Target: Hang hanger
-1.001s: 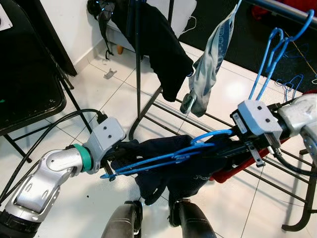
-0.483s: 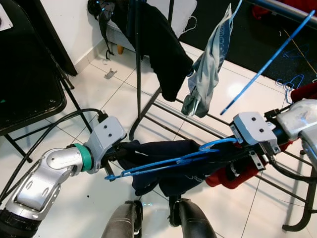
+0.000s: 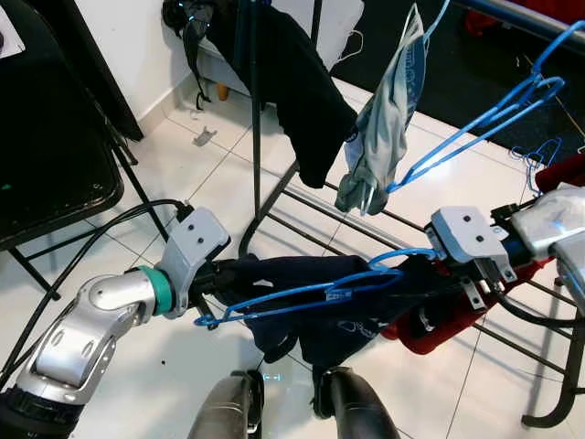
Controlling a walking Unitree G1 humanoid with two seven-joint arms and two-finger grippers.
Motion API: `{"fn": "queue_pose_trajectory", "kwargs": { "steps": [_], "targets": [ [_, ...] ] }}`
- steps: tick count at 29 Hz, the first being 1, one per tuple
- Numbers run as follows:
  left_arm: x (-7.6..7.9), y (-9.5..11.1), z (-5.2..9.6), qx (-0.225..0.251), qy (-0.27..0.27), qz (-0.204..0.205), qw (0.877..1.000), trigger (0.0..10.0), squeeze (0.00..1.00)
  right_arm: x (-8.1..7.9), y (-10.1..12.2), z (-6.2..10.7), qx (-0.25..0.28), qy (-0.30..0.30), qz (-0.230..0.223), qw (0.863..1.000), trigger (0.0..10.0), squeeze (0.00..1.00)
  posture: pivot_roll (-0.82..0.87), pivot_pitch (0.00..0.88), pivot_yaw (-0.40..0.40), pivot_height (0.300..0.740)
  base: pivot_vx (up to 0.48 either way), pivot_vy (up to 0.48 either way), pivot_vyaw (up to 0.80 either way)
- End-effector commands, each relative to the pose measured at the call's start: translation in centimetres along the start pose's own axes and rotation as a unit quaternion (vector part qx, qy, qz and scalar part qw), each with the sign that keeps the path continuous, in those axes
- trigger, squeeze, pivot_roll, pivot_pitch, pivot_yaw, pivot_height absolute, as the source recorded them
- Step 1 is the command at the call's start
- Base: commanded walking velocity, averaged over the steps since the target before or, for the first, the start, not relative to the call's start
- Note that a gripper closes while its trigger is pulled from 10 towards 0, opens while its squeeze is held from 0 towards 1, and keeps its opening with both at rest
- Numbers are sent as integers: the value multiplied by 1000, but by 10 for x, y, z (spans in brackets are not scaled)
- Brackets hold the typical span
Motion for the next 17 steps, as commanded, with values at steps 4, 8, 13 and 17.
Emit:
{"fn": "queue_pose_trajectory", "kwargs": {
  "steps": [4, 8, 13, 17],
  "targets": [
    [0, 2, -1, 9, 6, 24, 1000, 10000, 0, 1, 18, -4, 57, 0, 6, 998, 0, 0, -69, 197, 77, 740, 0, 0, 0],
    [-3, 0, -2, 7, 15, 25, 1000, 10000, 0, 2, 36, -1, 108, 6, 2, 994, 0, 0, -69, 196, 76, 740, 0, 0, 0],
    [-12, -7, -3, -12, 44, 10, 999, 10000, 0, -6, 41, 4, 116, 35, -8, 993, 0, 0, -73, 197, 75, 740, 0, 0, 0],
    [-17, -10, -2, -22, 56, 6, 998, 10000, 0, -9, 38, 4, 110, 41, -12, 993, 0, 0, -74, 198, 75, 740, 0, 0, 0]
  ]
}}
Point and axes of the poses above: a point about 5 cm out from each wrist's last joint towards the gripper, its own z axis pointing back from the gripper into the wrist, its own y axis along the axis of the wrist's last joint, x = y × z, the point moved 3 cm from there along -z, pointing out of the wrist towards the gripper, and after that the axes turned 5 degrees about -z, right-handed, at the moved point
